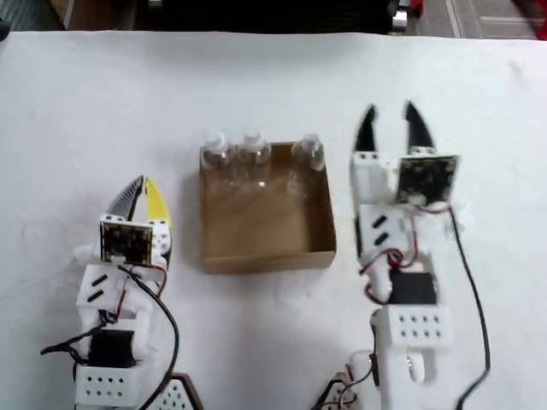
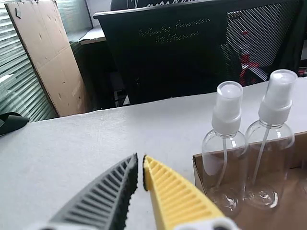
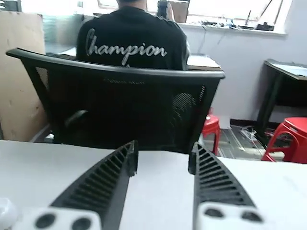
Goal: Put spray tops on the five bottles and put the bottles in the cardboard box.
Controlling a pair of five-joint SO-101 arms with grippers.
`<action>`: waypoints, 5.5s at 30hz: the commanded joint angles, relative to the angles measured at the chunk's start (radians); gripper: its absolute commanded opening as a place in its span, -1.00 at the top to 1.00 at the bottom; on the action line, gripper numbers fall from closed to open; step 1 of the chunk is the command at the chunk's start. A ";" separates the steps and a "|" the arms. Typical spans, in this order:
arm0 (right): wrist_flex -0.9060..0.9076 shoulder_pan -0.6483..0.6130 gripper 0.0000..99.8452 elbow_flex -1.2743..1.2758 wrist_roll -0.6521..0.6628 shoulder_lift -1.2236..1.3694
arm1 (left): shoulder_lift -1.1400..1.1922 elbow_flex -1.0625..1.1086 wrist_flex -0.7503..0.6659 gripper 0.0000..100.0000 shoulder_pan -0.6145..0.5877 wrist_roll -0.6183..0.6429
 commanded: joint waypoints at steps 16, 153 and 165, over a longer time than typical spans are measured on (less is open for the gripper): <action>0.134 0.101 0.98 0.489 -0.009 -0.538 | -0.008 0.000 -0.003 0.95 0.007 -0.008; 0.280 -0.021 0.89 0.566 0.181 -0.713 | 1.793 -1.082 0.848 0.95 -0.460 -1.329; 0.280 -0.021 0.89 0.566 0.181 -0.713 | 1.767 -1.102 0.795 0.95 -0.196 -0.970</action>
